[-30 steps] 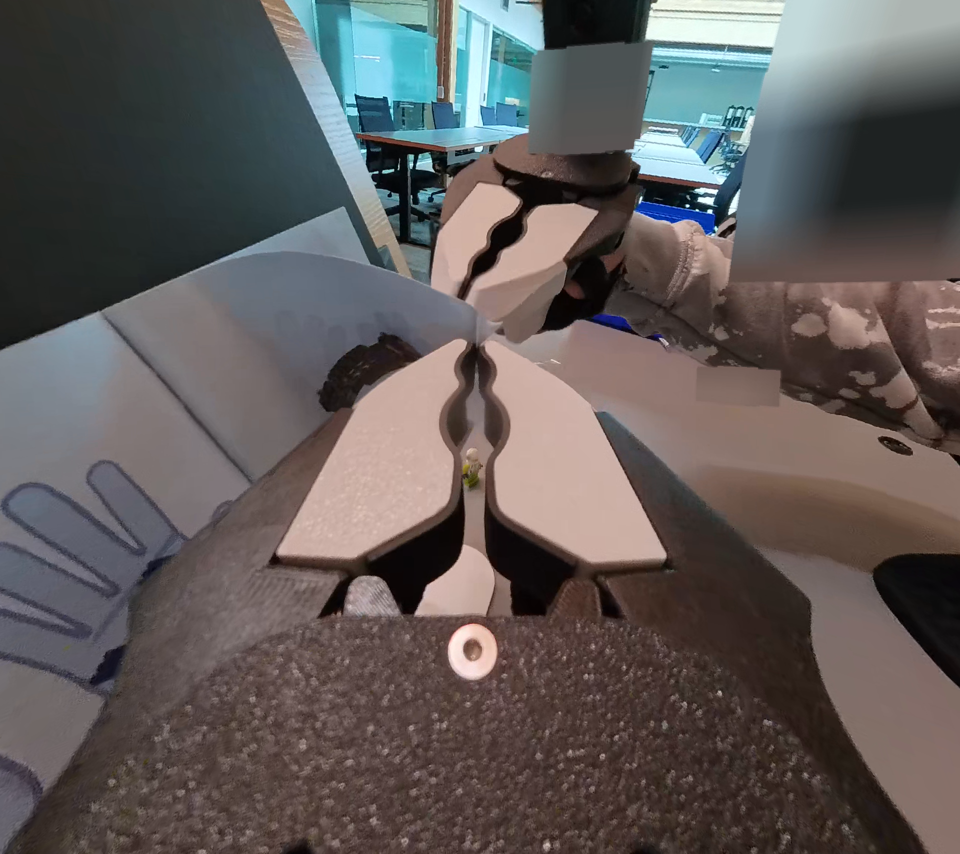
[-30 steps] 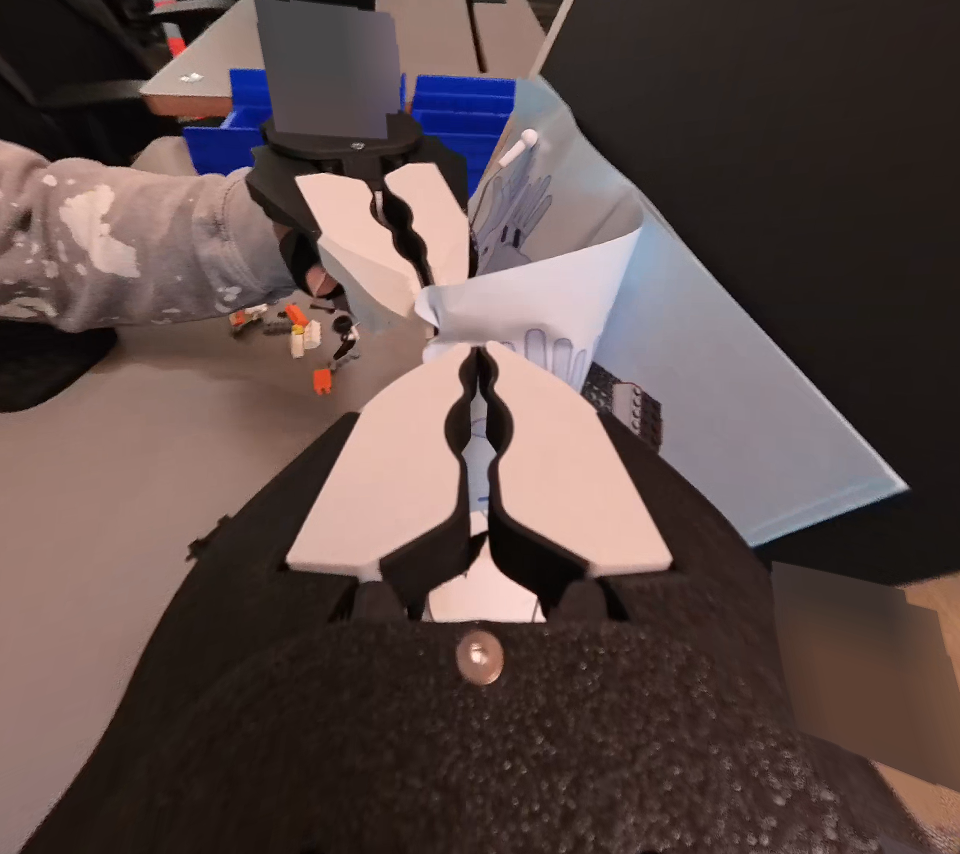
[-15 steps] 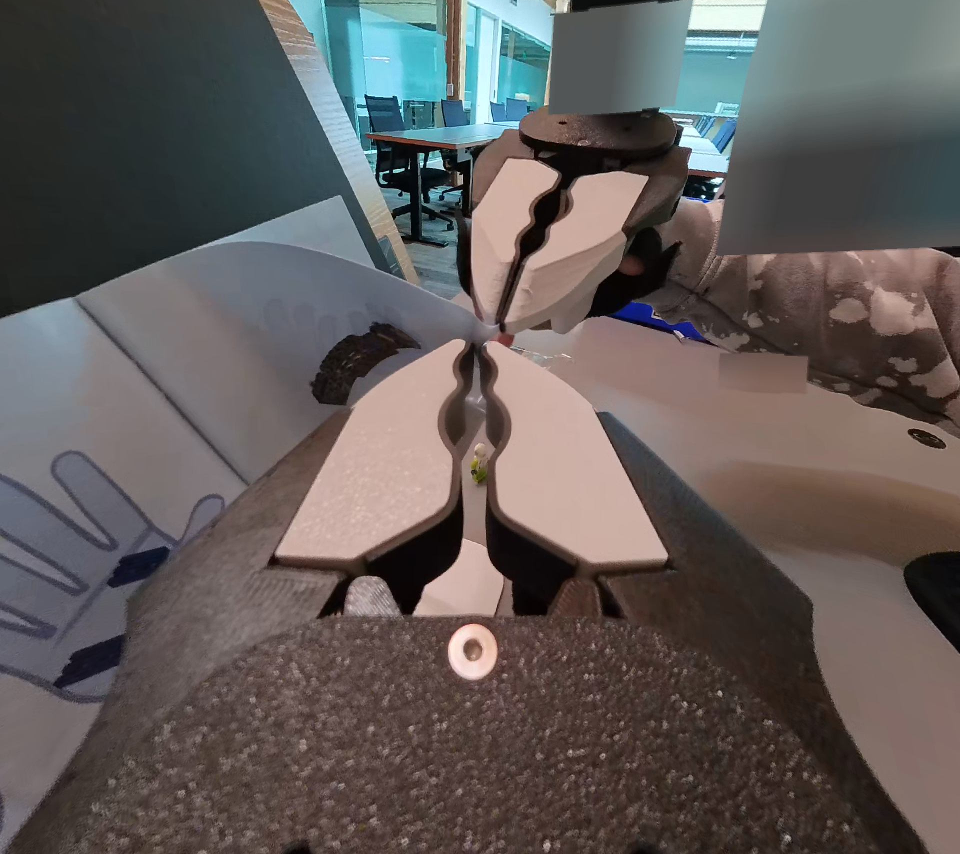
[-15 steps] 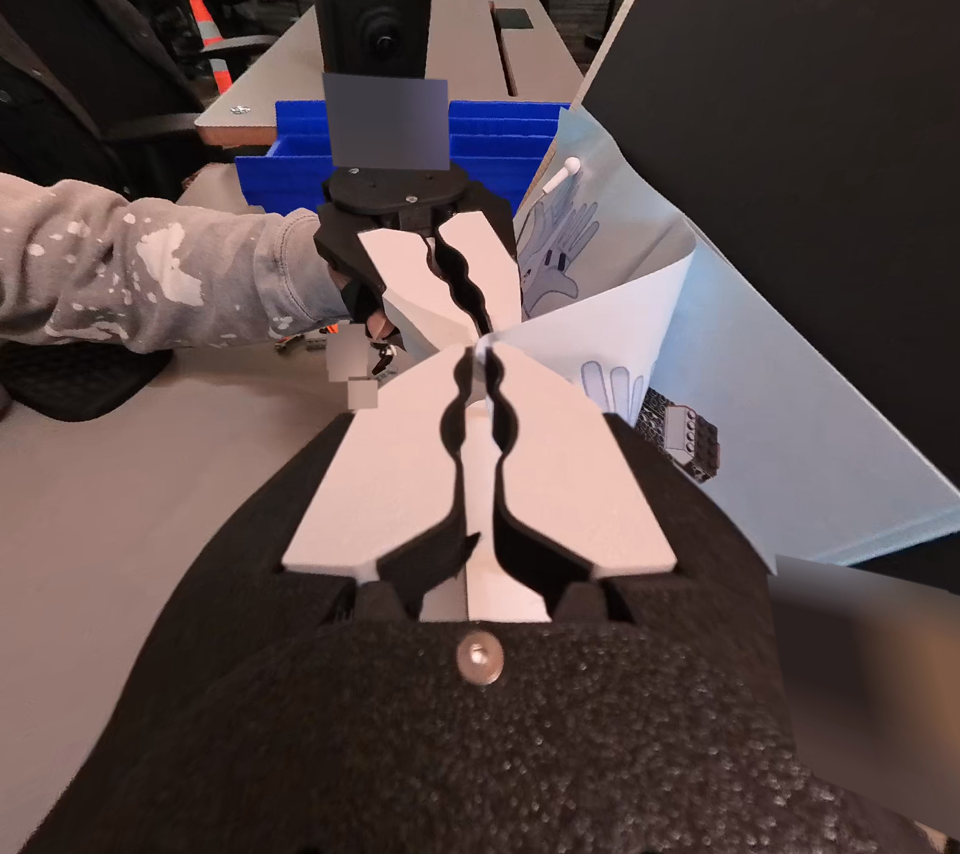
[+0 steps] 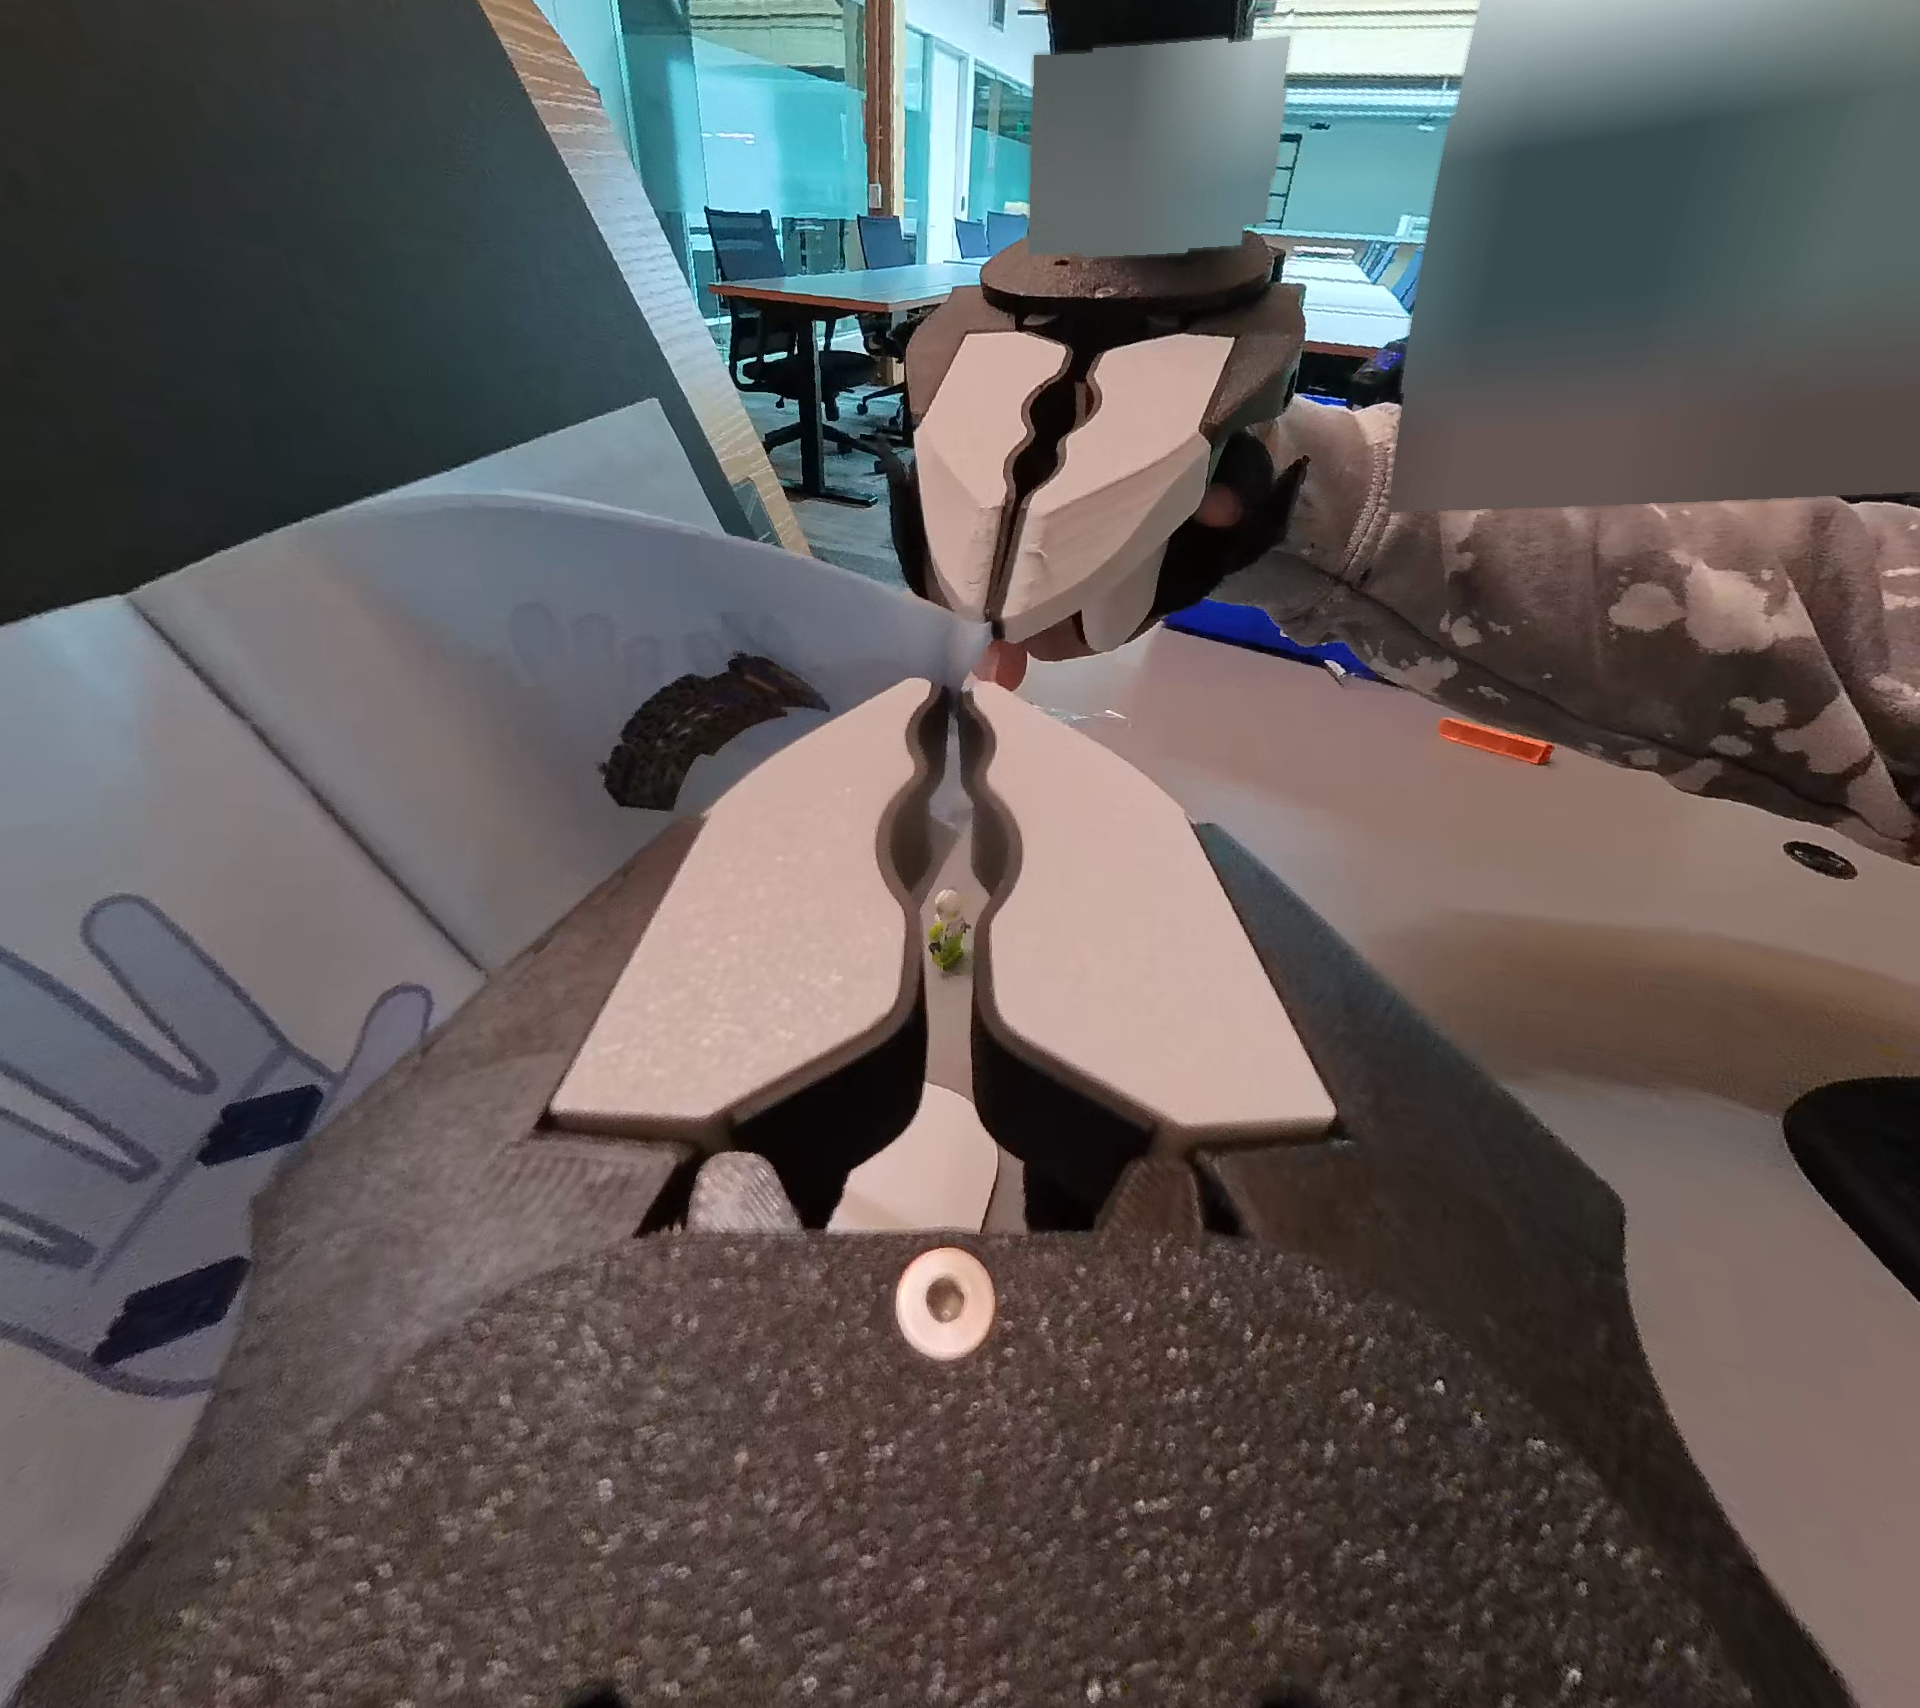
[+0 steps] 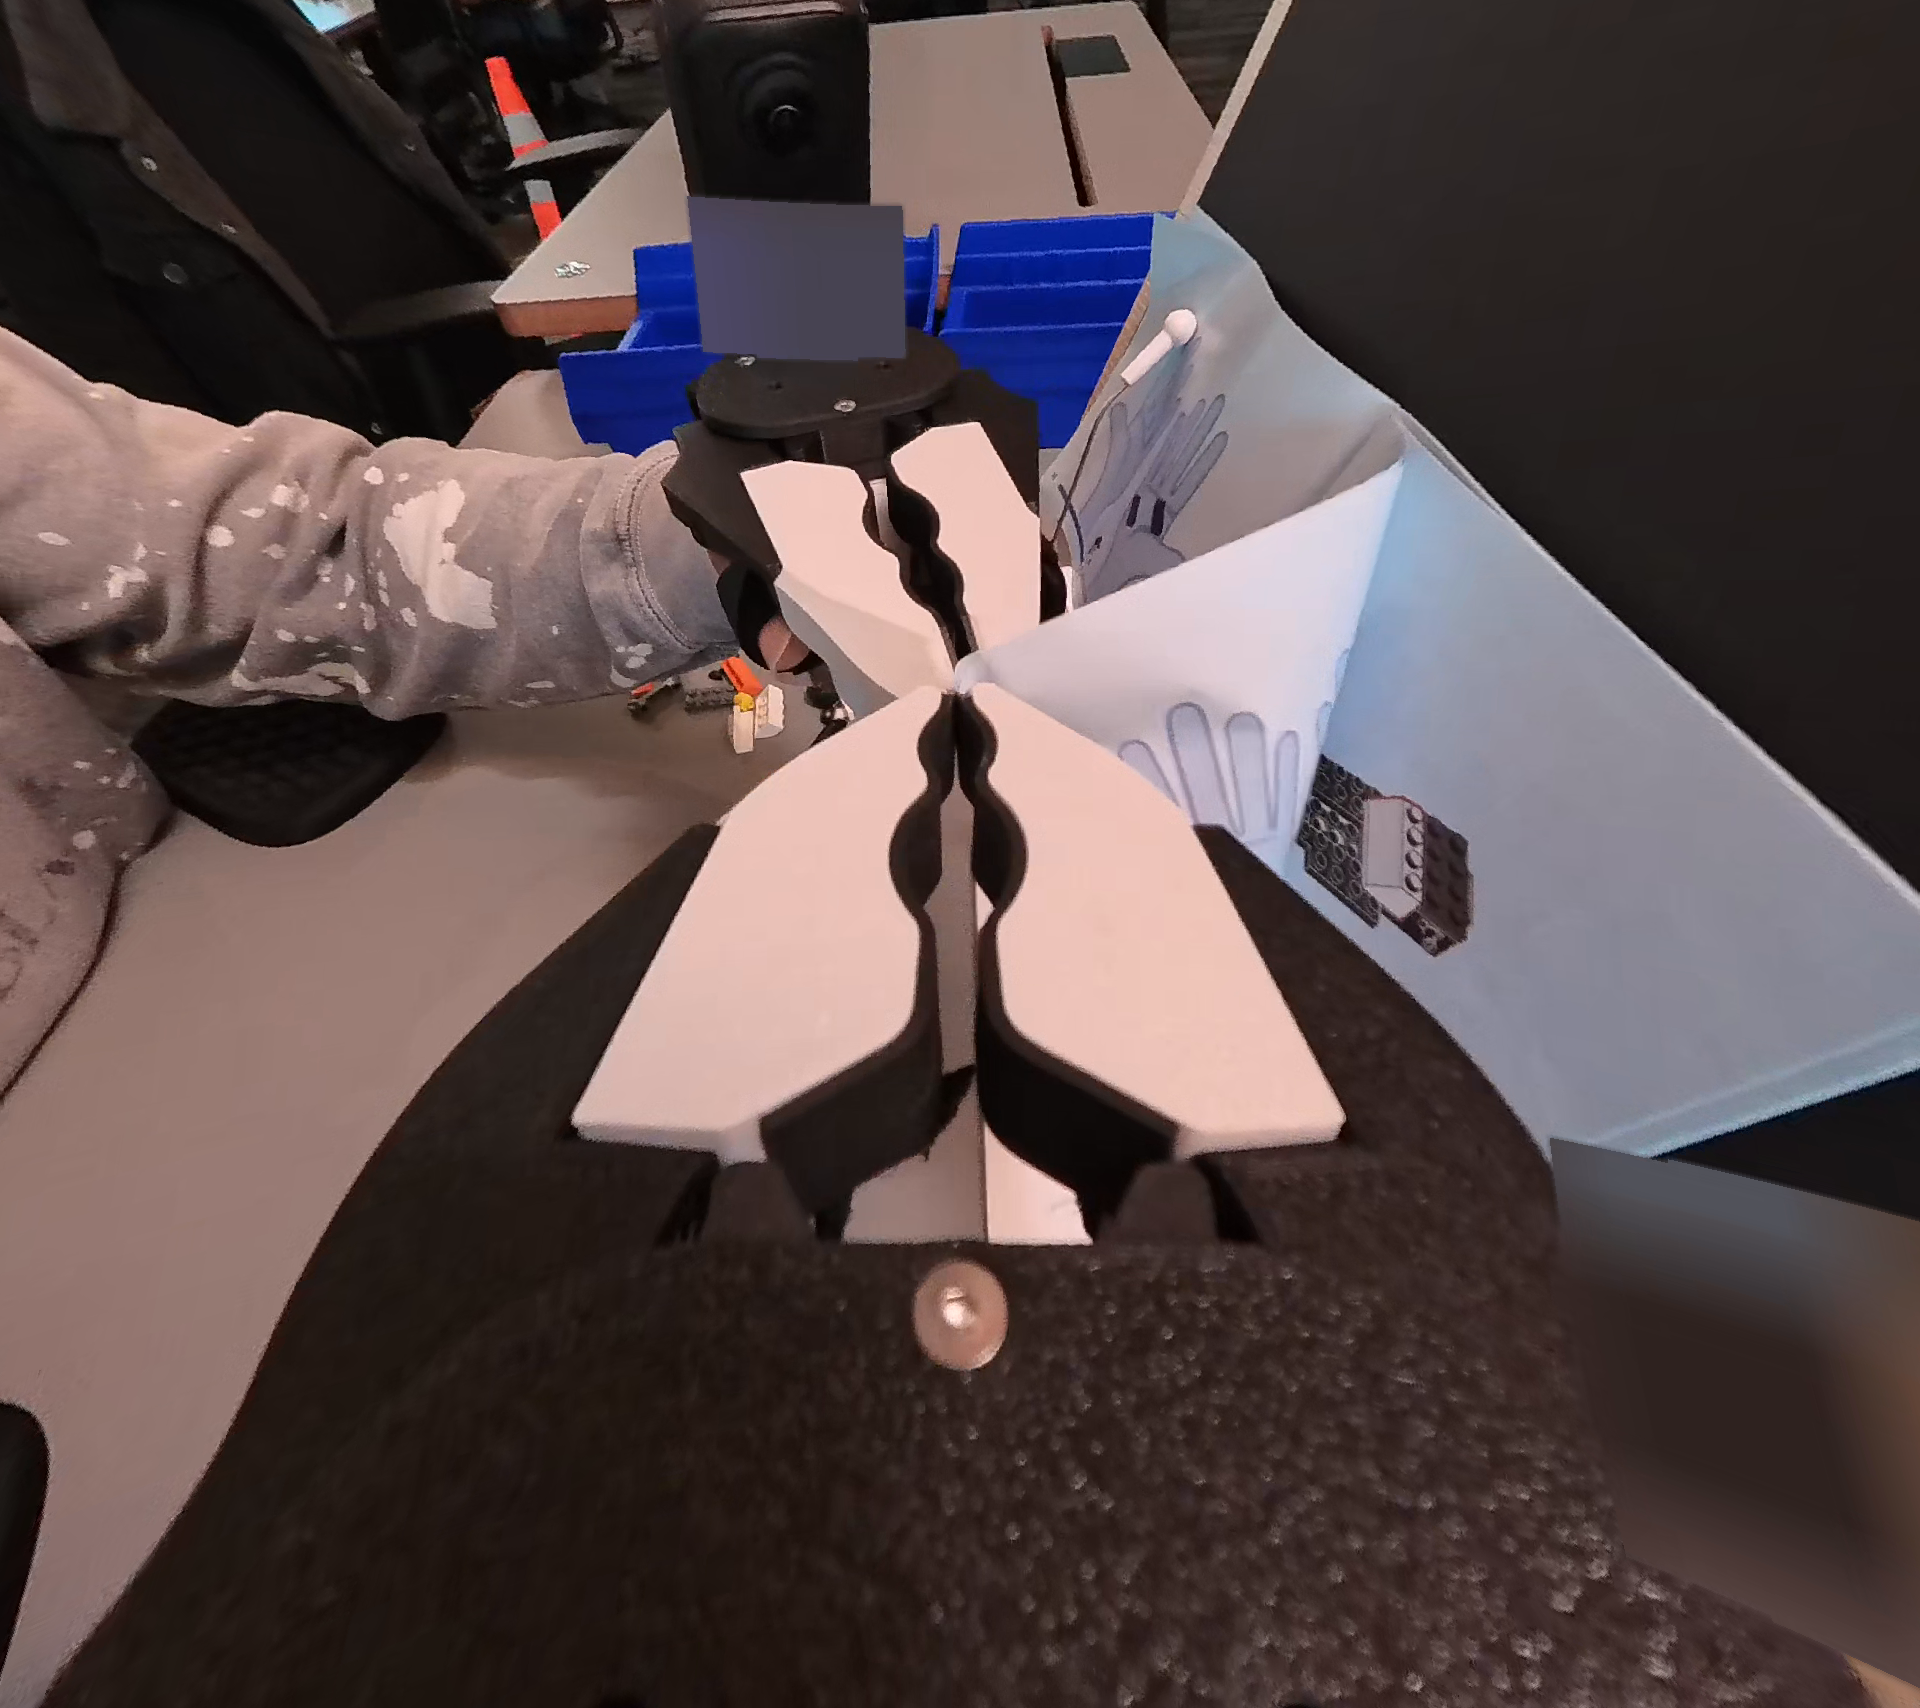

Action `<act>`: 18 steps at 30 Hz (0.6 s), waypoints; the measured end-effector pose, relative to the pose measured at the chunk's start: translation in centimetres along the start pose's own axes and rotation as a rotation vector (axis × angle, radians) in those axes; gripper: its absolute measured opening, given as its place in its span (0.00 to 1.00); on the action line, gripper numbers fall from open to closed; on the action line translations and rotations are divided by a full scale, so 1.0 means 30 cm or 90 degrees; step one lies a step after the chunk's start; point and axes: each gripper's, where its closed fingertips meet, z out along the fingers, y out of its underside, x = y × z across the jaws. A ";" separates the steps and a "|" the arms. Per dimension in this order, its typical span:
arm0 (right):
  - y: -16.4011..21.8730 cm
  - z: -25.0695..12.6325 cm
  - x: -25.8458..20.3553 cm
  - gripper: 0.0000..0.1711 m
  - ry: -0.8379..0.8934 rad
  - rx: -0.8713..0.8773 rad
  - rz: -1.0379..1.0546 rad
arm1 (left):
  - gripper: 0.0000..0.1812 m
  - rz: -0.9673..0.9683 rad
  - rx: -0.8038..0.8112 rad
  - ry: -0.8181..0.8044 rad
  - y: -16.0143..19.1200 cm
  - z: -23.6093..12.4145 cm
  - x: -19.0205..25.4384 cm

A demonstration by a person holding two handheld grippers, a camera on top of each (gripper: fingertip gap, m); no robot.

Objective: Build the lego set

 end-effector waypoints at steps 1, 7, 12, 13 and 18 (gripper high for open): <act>-0.002 0.000 -0.003 0.00 -0.004 0.003 0.000 | 0.01 -0.001 0.003 0.002 -0.002 0.000 0.002; -0.017 -0.020 -0.003 0.00 -0.019 0.025 0.015 | 0.00 -0.006 0.002 -0.002 0.004 -0.009 -0.006; -0.013 -0.035 0.021 0.00 0.017 0.015 -0.001 | 0.00 -0.016 0.018 -0.008 -0.011 -0.034 -0.012; -0.019 -0.048 0.035 0.00 0.032 0.018 -0.005 | 0.00 -0.020 0.026 -0.007 -0.021 -0.045 -0.010; -0.040 -0.154 0.175 0.00 0.184 0.002 -0.025 | 0.00 -0.024 0.035 -0.020 -0.056 -0.109 -0.022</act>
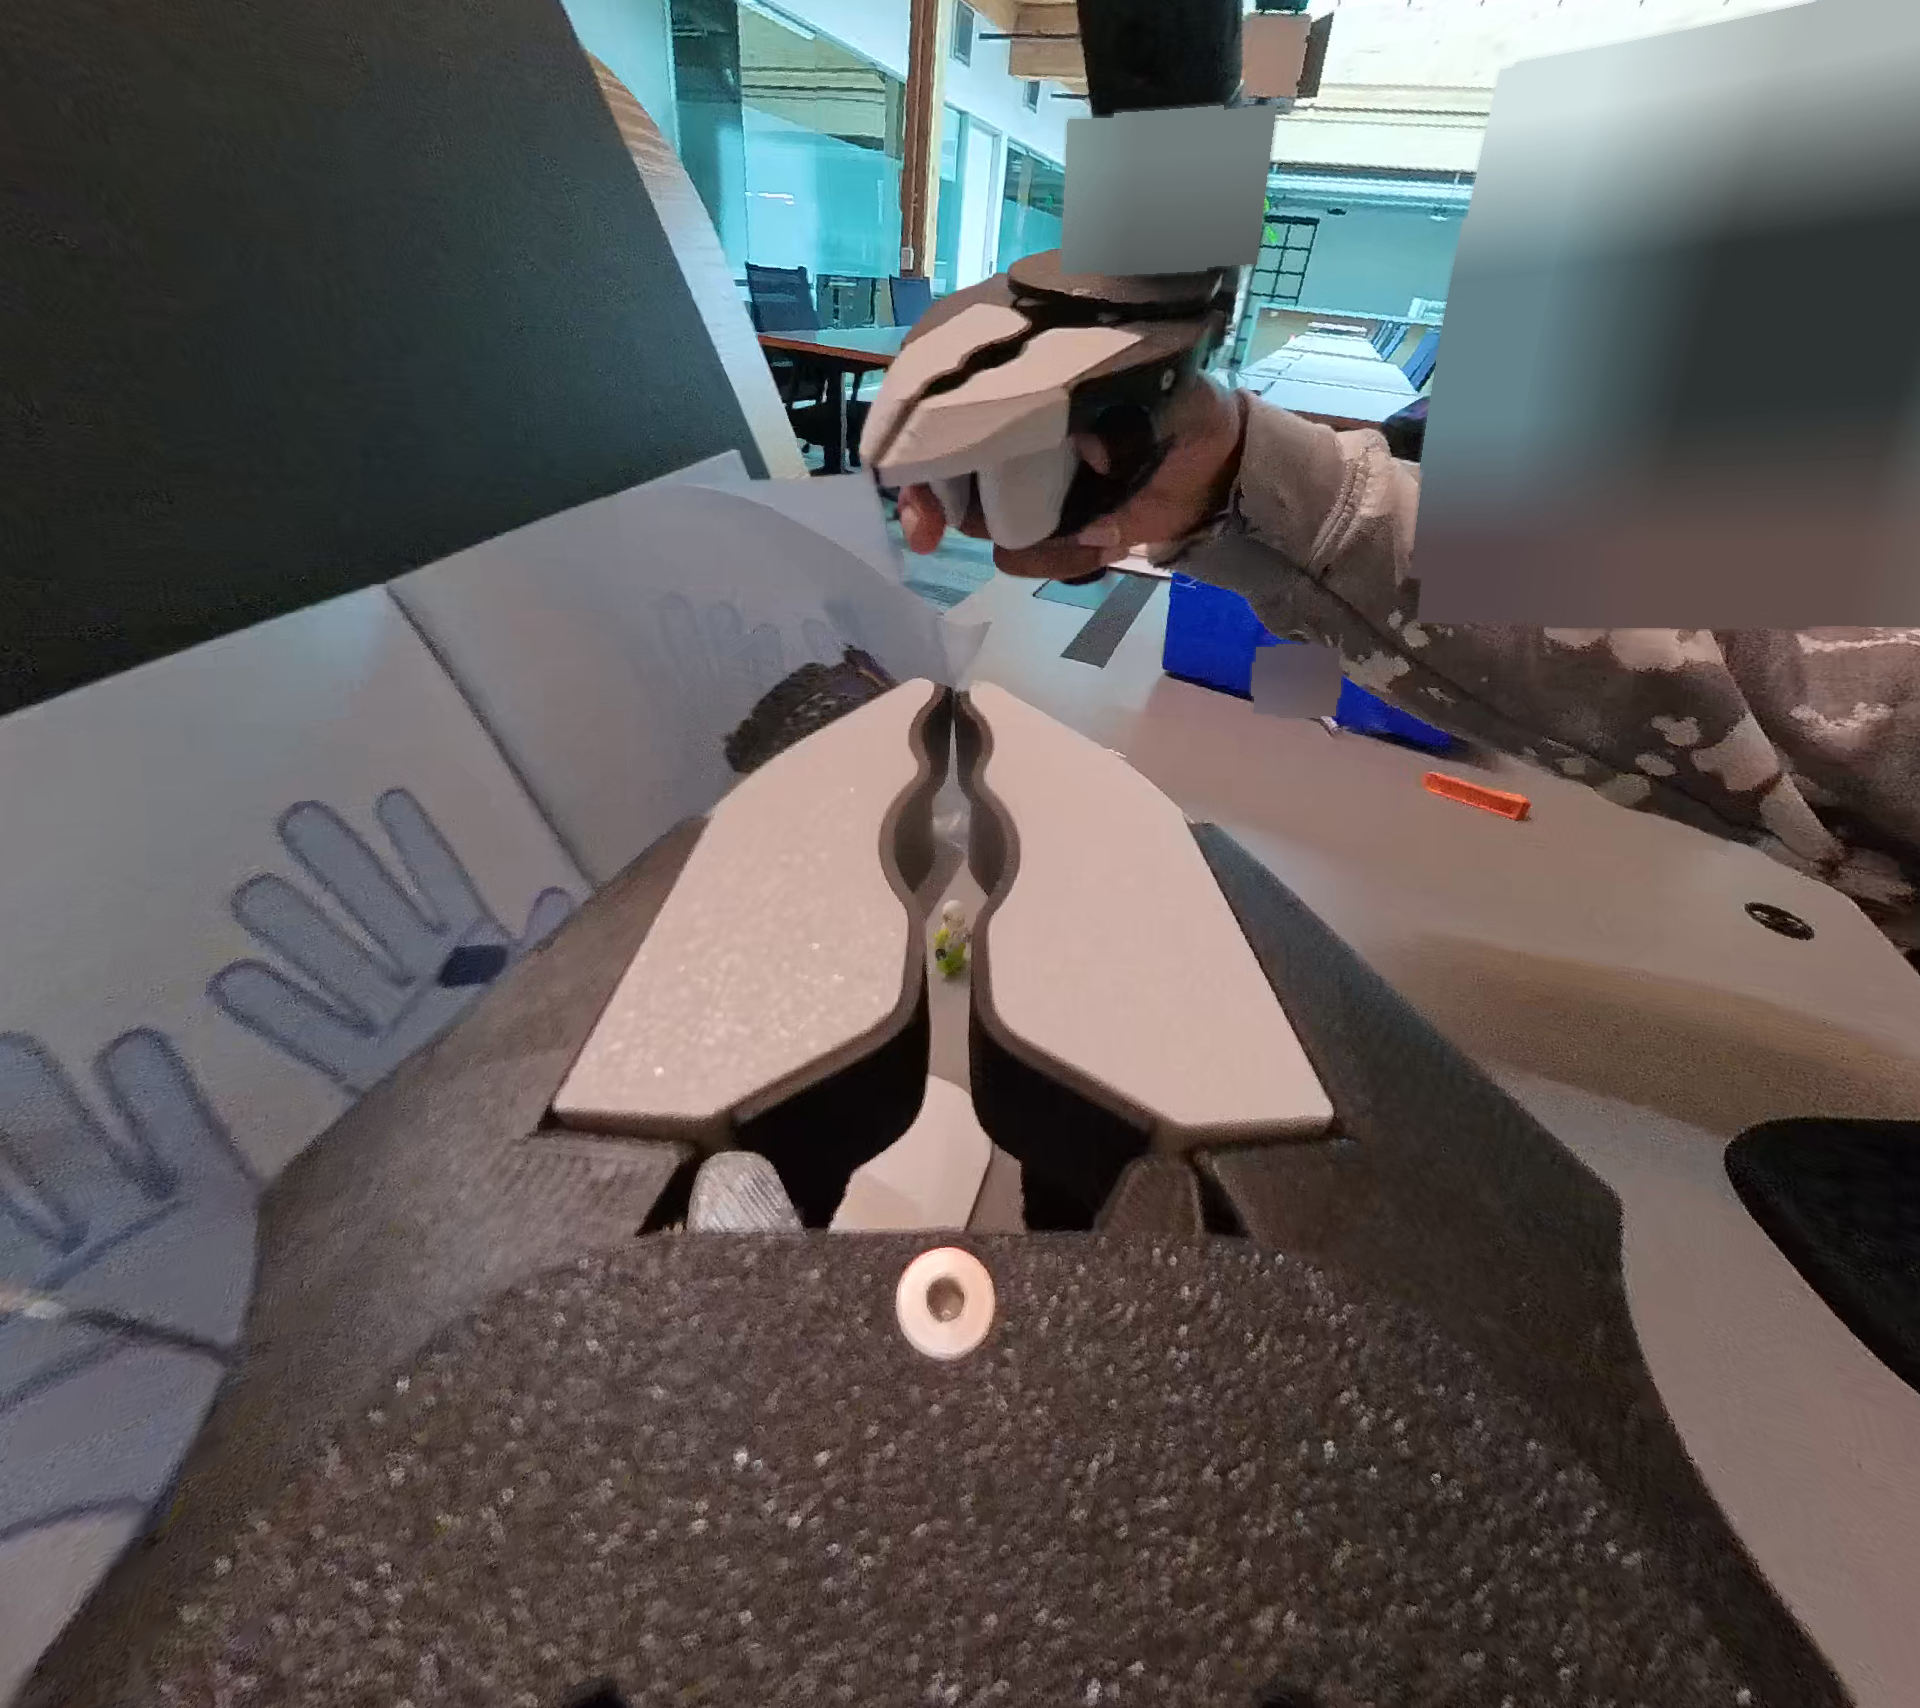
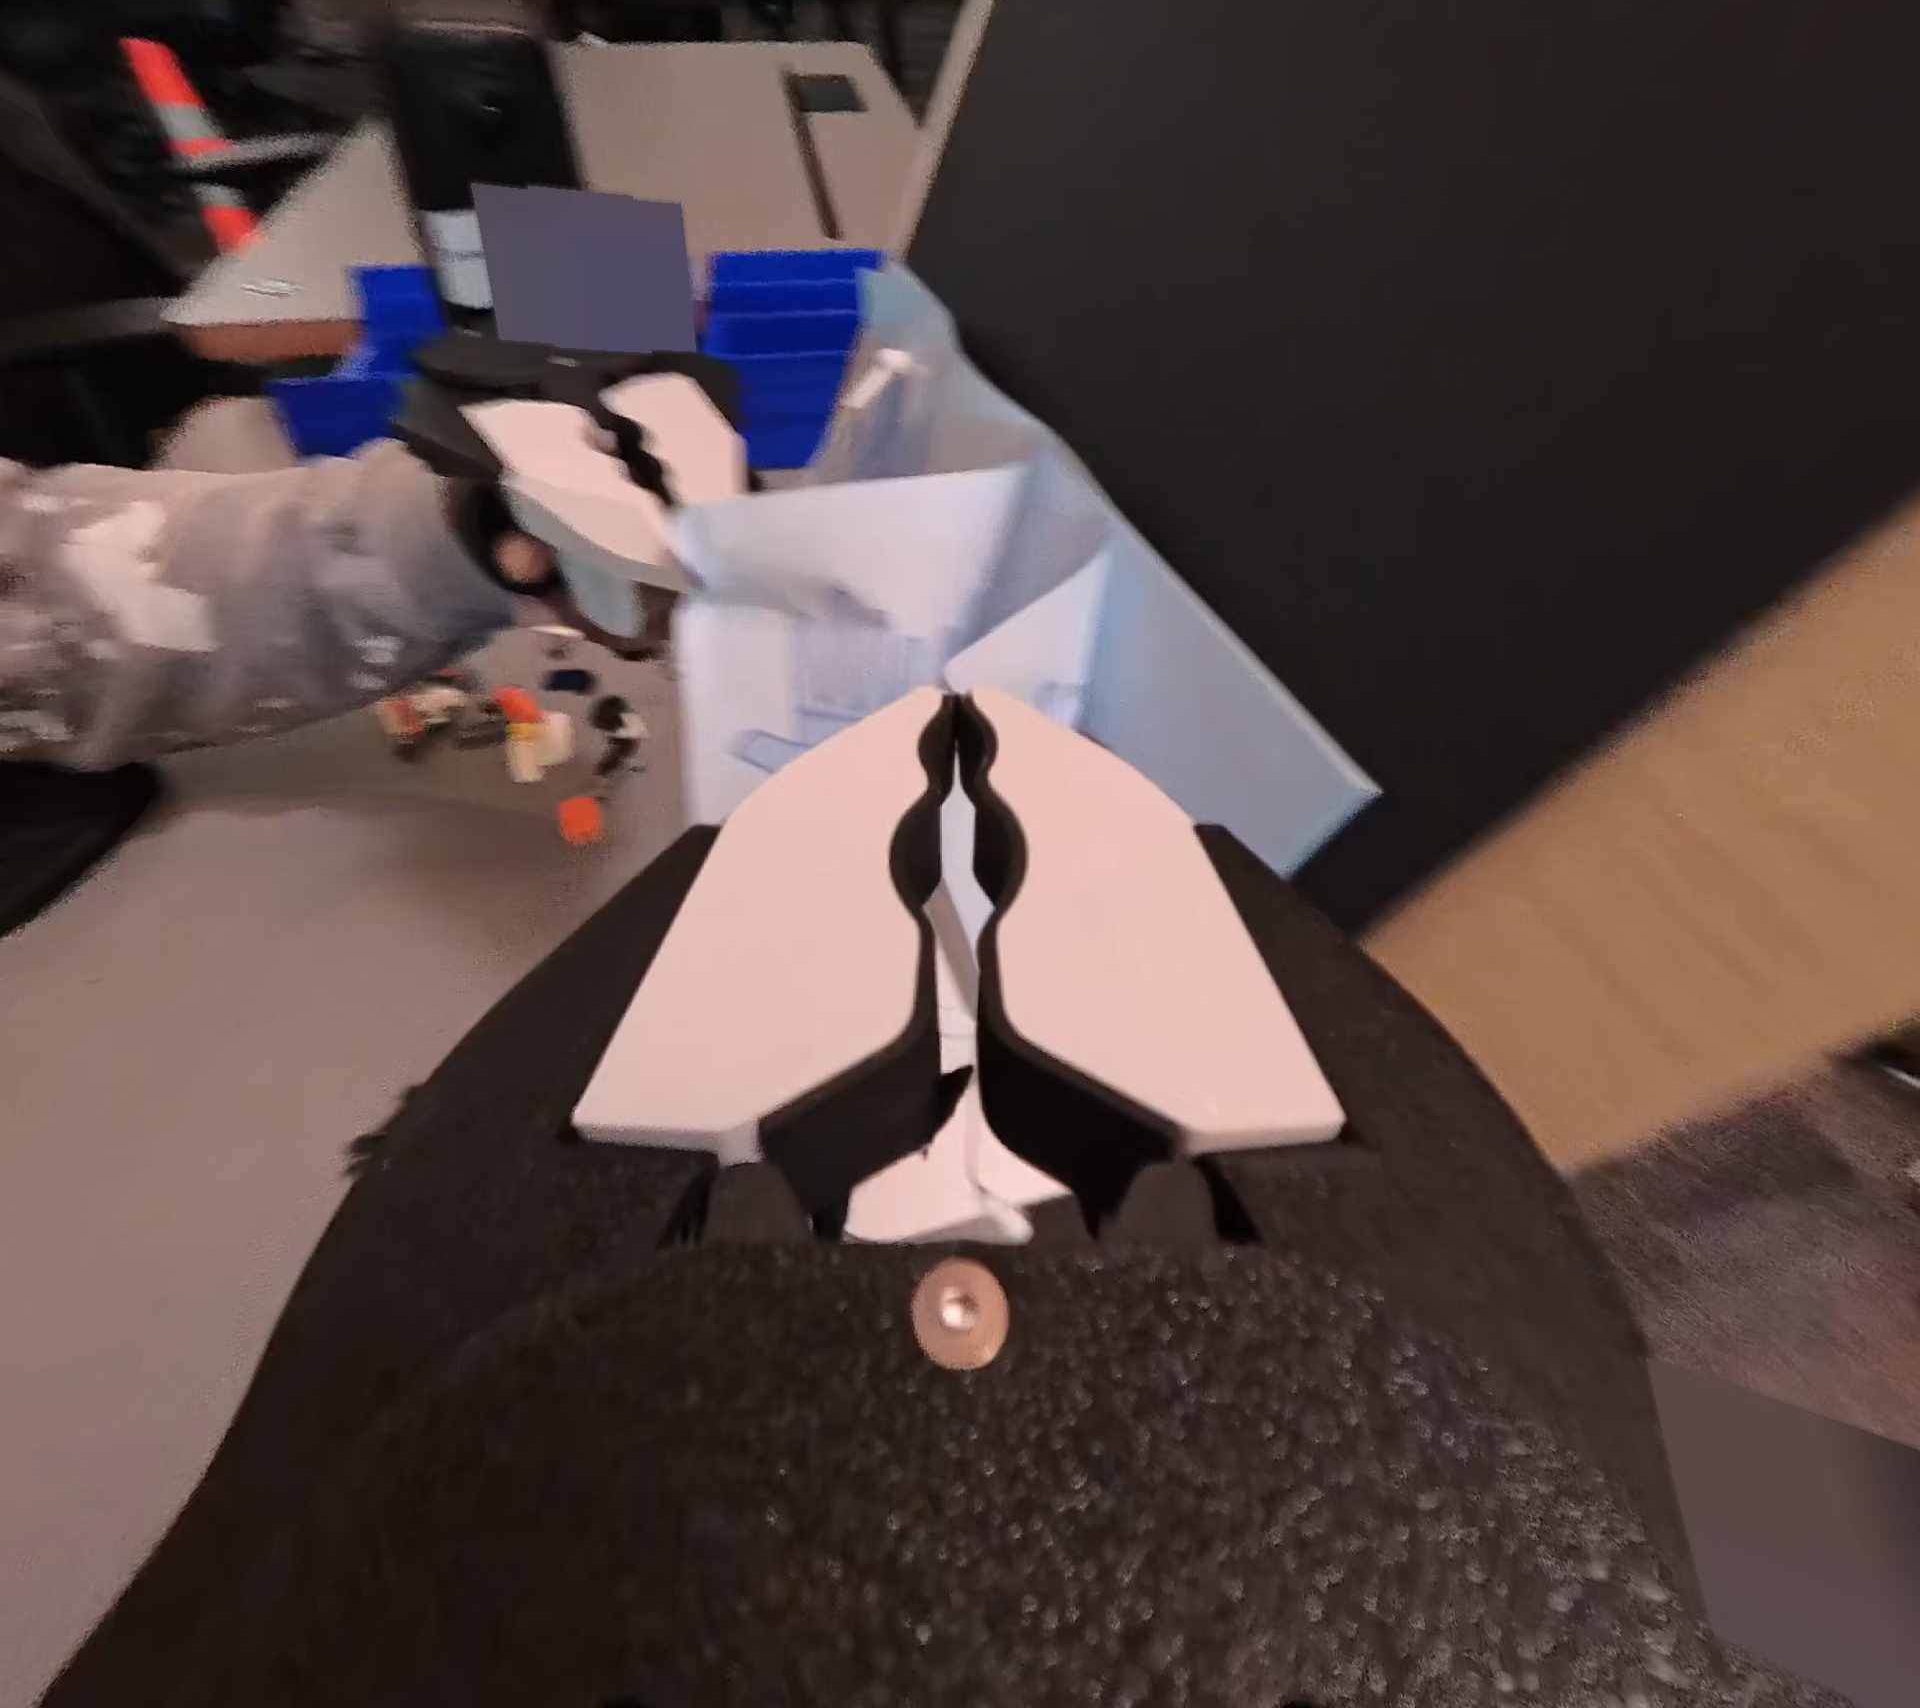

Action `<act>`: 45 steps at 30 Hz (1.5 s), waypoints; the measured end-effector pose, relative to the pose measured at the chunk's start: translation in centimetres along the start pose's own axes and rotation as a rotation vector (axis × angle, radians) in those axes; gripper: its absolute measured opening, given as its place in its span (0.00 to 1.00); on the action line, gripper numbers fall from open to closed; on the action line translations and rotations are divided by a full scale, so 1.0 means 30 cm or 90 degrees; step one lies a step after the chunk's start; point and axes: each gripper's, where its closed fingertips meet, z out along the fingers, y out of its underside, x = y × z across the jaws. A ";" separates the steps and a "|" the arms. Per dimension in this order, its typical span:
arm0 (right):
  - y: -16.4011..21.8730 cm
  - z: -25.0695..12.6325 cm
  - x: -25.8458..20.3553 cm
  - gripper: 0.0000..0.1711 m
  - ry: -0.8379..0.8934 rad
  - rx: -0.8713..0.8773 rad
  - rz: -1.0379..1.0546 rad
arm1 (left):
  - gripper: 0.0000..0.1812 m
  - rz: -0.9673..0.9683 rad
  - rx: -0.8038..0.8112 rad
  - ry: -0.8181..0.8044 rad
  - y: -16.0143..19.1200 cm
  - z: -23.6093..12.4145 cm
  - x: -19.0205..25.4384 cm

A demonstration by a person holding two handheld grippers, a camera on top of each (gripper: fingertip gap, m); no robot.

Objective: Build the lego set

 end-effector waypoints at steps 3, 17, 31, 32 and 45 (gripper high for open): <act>0.014 -0.028 0.114 0.00 0.153 -0.041 -0.044 | 0.00 0.002 -0.002 -0.014 -0.017 -0.032 -0.018; 0.169 0.209 -0.164 0.22 0.165 -0.181 -0.235 | 0.00 -0.003 -0.027 -0.073 -0.056 -0.198 -0.094; 0.096 0.375 -0.182 0.20 0.094 -0.118 -0.124 | 0.08 -0.017 -0.099 -0.277 0.044 -0.370 -0.251; 0.093 0.377 -0.183 0.20 0.095 -0.119 -0.128 | 0.08 -0.017 -0.113 -0.277 0.059 -0.349 -0.246; 0.074 0.450 -0.219 0.19 0.114 -0.162 -0.230 | 0.03 -0.061 -0.139 -0.413 0.134 -0.275 -0.303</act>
